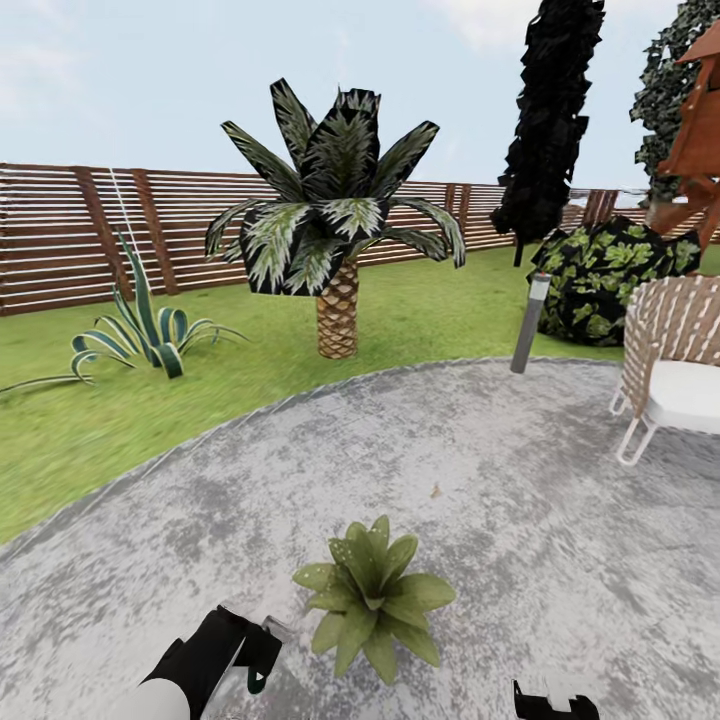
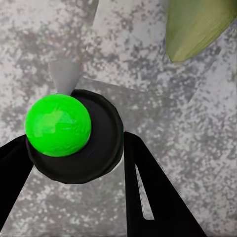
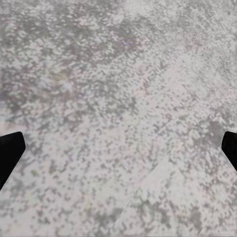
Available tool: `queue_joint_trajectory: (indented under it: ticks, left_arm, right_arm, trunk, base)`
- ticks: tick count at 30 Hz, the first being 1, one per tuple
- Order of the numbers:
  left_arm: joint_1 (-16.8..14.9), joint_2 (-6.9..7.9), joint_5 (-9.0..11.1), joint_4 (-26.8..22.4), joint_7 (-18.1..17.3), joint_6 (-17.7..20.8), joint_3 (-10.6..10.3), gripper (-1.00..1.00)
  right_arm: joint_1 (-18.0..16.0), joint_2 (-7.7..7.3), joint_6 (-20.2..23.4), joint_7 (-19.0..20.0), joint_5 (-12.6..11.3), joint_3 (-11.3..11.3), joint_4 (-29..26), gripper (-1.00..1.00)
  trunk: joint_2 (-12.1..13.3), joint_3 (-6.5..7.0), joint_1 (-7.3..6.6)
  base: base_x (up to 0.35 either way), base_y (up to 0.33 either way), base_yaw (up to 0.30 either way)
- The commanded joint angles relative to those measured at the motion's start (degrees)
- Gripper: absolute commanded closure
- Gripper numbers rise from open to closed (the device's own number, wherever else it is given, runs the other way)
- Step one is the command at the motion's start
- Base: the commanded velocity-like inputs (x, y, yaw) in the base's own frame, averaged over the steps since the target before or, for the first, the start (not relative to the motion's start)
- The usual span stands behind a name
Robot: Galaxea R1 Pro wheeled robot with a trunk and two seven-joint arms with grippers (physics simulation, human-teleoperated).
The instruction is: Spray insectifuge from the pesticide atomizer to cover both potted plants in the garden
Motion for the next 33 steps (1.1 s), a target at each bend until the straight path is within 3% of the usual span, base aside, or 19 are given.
queue_joint_trajectory:
  ticks: [1, 11, 15, 16, 18, 19, 21, 33]
  left_arm:
    - [-0.02, -0.08, -0.60, -0.11, -0.48, 0.21, 0.48, 1.00]
    - [-0.34, -0.09, -0.69, -0.15, -0.66, 0.91, 0.37, 1.00]
    - [-0.94, -0.98, -0.63, -0.24, -0.86, 4.87, 0.19, 1.00]
    - [-1.10, -2.42, -0.84, -0.38, -3.55, 6.23, -2.76, 1.00]
    - [-1.15, -2.61, -1.01, -2.00, -7.92, 7.15, -6.67, 1.00]
    - [-1.13, -2.62, -0.99, -3.37, -8.84, 10.22, -9.46, 1.00]
    - [-0.69, -2.40, -0.92, -4.31, -9.32, 13.16, -12.73, 1.00]
    - [-2.96, -2.70, -0.72, -6.64, -9.52, 16.07, -13.25, 1.00]
  right_arm:
    - [-0.02, 0.00, -0.22, -0.22, 0.61, -0.30, 0.08, -1.00]
    - [-0.01, 0.02, -0.18, -0.22, 0.69, -0.27, 0.09, -1.00]
    - [-0.04, 0.03, -0.20, -0.22, 0.68, -0.30, 0.08, -1.00]
    - [-0.05, -0.05, -0.20, -0.22, 0.69, -0.32, 0.08, -1.00]
    - [-0.04, -0.15, -0.17, -0.22, 0.72, -0.28, 0.11, -1.00]
    - [-0.03, -0.17, -0.16, -0.16, 0.78, -0.27, 0.15, -1.00]
    - [0.01, -0.17, -0.16, -0.13, 0.86, -0.27, 0.17, -1.00]
    - [-0.04, -0.17, -0.09, -0.13, 0.87, -0.28, 0.17, -1.00]
  trunk:
    - [-0.02, -0.05, -0.01]
    - [-0.02, -0.05, -0.01]
    - [-0.02, -0.05, -0.01]
    - [-0.02, -0.05, -0.01]
    - [-0.02, -0.05, -0.01]
    - [-0.02, -0.05, -0.01]
    - [-0.02, -0.05, -0.01]
    - [-0.02, -0.05, -0.01]
  base:
    - [0.001, 0.000, 0.275]
    - [0.000, 0.000, 0.205]
    - [0.000, 0.000, 0.011]
    - [0.000, 0.000, 0.000]
    - [0.000, 0.000, 0.000]
    - [0.000, 0.000, 0.000]
    - [0.000, 0.000, 0.000]
    - [0.000, 0.000, 0.000]
